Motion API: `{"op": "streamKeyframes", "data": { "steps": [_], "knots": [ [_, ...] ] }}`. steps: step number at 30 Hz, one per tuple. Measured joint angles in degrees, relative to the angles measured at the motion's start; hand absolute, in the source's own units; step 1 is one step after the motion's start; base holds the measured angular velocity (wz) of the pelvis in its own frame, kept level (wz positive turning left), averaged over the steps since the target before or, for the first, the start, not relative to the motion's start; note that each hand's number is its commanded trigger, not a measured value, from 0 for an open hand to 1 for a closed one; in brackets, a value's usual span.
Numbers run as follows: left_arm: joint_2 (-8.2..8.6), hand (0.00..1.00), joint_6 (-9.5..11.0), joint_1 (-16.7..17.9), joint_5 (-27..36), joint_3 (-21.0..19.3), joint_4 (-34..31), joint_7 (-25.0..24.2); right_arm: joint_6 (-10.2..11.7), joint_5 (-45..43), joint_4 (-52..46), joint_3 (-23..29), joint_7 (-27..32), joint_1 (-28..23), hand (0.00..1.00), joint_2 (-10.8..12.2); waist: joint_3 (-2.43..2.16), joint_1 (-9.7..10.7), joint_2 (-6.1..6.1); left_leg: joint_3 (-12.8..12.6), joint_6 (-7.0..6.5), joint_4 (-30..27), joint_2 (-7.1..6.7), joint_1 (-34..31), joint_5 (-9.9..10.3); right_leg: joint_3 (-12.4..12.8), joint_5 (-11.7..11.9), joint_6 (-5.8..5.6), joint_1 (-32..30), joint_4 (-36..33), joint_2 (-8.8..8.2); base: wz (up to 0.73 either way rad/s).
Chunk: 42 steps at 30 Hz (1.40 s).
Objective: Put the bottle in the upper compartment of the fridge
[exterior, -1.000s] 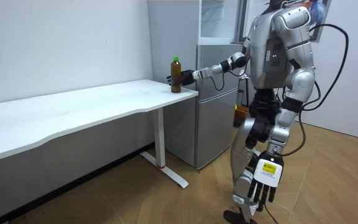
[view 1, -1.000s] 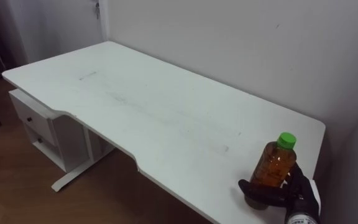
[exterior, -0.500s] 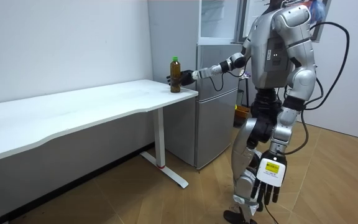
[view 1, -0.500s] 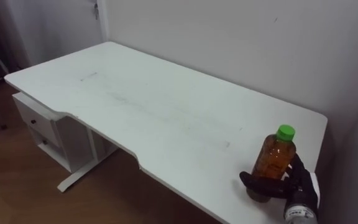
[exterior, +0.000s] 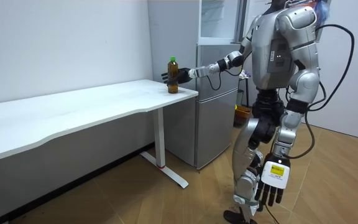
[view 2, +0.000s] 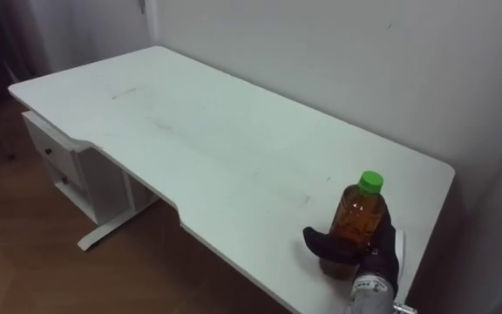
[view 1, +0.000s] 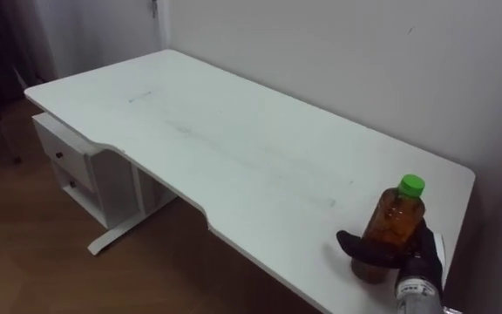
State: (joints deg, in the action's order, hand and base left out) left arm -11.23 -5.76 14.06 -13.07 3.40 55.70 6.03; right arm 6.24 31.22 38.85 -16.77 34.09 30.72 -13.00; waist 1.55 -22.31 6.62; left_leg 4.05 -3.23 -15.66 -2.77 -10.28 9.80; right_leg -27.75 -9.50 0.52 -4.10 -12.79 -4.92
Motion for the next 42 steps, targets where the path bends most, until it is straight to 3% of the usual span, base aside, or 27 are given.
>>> {"op": "streamKeyframes", "data": {
  "steps": [10, 20, 24, 29, 32, 36, 40, 42],
  "knots": [
    [-0.39, 0.0, 0.05, 0.02, 0.0, -0.02, 0.05, -0.28, 0.26, -0.11, 0.54, 0.01, -0.48, 0.93, 1.0, -0.02, 0.34, -0.18, 0.18, 0.21, 0.0, 0.04, -0.02, -0.02, 0.0, -0.2, 0.0, 0.0, 0.05, 0.1, 0.0, 0.0],
    [-0.41, 0.0, 0.14, 0.41, -0.45, -0.98, -0.09, -0.56, 0.18, -0.28, 1.01, 0.05, -2.44, 1.26, 1.0, -0.21, 0.36, 0.2, 0.2, 0.01, 0.02, 0.35, -0.02, 0.21, -0.01, 0.27, 0.0, -0.01, 0.09, 0.29, 0.06, -0.01],
    [-0.61, 0.0, 0.9, 1.44, -0.12, -1.47, -0.18, -0.51, -2.16, -0.23, -3.6, -0.01, -3.81, 0.65, 1.0, -0.54, 0.25, 1.75, 0.37, -0.61, -0.01, 0.9, 0.04, 0.63, -0.02, 0.98, 0.01, -0.02, -0.02, 0.29, 0.07, -0.1],
    [-0.5, 0.0, 1.27, 2.38, -0.06, -5.92, -0.31, -0.73, -2.61, -0.29, -16.68, -0.07, -9.94, -1.29, 1.0, -3.66, 0.05, 3.78, 0.61, -2.71, -0.11, 2.46, 0.37, 3.97, -0.09, 4.01, 0.14, -0.23, 1.85, 1.23, 0.86, -0.22],
    [-0.57, 0.0, 1.62, 2.3, -0.07, -7.77, -0.37, -0.87, -2.67, -0.31, -21.16, 0.06, -13.07, -1.31, 1.0, -7.09, -0.34, 5.47, 0.86, -3.18, -0.11, 3.55, 0.47, 5.89, -0.09, 4.44, 0.15, -0.25, 3.3, 1.36, 0.93, -0.04],
    [-0.97, 0.0, 1.51, 2.66, -0.14, -8.25, -0.34, -1.2, -2.83, -0.3, -26.44, 0.29, -14.98, -1.31, 1.0, -9.96, -0.76, 7.42, 0.99, -3.88, -0.11, 4.25, 0.63, 8.54, -0.05, 5.61, 0.23, -0.38, 5.51, 2.09, 1.06, -0.11],
    [-0.97, 0.0, 1.5, 2.37, -0.11, -10.41, -0.01, -1.09, -4.61, -0.36, -33.51, 1.27, -17.42, -1.3, 1.0, -13.88, -1.43, 9.77, 1.14, -5.32, -0.05, 4.89, 1.01, 10.02, -0.01, 7.52, 0.26, -0.39, 6.24, 2.13, 1.2, -0.16],
    [-0.69, 0.0, 1.61, 2.56, -0.14, -11.49, -0.01, -1.04, -4.92, -1.14, -36.27, 3.18, -18.11, -1.3, 1.0, -14.65, -1.55, 10.37, 0.88, -5.91, -0.04, 4.88, 1.1, 10.2, 0.0, 8.46, 0.37, -0.25, 6.41, 2.12, 1.36, -0.2]
  ]
}}
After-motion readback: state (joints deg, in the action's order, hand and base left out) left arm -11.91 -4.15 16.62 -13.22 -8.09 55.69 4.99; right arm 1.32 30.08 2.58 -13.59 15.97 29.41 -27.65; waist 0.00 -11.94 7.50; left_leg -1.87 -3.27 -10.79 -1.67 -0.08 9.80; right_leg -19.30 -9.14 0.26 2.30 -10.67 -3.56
